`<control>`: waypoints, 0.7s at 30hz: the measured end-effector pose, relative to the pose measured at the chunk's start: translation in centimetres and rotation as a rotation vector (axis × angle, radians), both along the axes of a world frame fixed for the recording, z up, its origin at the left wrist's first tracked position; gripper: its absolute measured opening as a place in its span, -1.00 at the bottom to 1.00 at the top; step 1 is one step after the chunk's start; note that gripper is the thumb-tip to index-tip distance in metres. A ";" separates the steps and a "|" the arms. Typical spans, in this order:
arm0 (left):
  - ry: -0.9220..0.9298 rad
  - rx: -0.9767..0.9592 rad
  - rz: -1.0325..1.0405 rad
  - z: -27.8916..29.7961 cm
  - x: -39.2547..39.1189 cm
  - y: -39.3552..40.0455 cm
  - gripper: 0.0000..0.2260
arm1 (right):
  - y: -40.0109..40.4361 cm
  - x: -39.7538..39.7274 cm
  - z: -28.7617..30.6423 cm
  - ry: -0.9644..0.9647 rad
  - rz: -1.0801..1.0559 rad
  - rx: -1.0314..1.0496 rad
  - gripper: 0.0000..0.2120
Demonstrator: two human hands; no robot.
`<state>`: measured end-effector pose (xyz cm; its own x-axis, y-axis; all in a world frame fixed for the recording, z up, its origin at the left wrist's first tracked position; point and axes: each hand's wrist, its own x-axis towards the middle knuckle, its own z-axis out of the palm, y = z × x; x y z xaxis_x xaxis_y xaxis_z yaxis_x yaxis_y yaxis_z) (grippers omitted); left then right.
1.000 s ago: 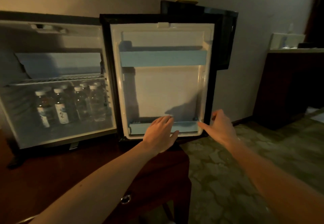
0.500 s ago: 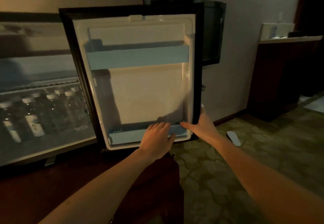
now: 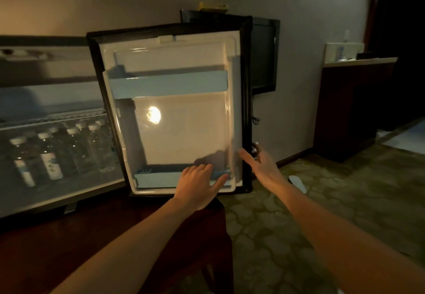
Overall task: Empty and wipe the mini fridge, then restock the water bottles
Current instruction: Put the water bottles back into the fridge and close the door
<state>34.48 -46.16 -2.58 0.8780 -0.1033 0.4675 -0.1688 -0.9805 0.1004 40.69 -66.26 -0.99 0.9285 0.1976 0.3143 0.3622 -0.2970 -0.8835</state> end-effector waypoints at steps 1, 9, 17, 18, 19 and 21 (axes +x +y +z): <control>0.003 -0.016 -0.007 0.3 -0.7 -0.3 -0.51 | -0.3 -0.7 0.2 -0.004 0.003 0.019 -0.17; -0.021 -0.200 -0.060 4.3 -5.3 -3.1 -0.60 | -1.1 -4.6 2.6 -0.053 0.039 0.166 -0.38; -0.096 -0.016 0.003 8.3 -10.3 1.1 -0.59 | 0.4 -9.3 3.9 -0.315 0.174 -0.096 -0.64; -0.113 0.025 -0.001 8.5 -11.0 1.9 -0.57 | 1.0 -10.3 3.9 -0.358 0.171 -0.124 -0.63; -0.128 0.062 0.005 8.5 -11.9 2.8 -0.52 | 1.6 -11.3 3.8 -0.394 0.168 -0.131 -0.61; -0.162 0.094 0.017 8.4 -13.5 4.8 -0.42 | 3.3 -13.1 3.5 -0.473 0.175 -0.119 -0.54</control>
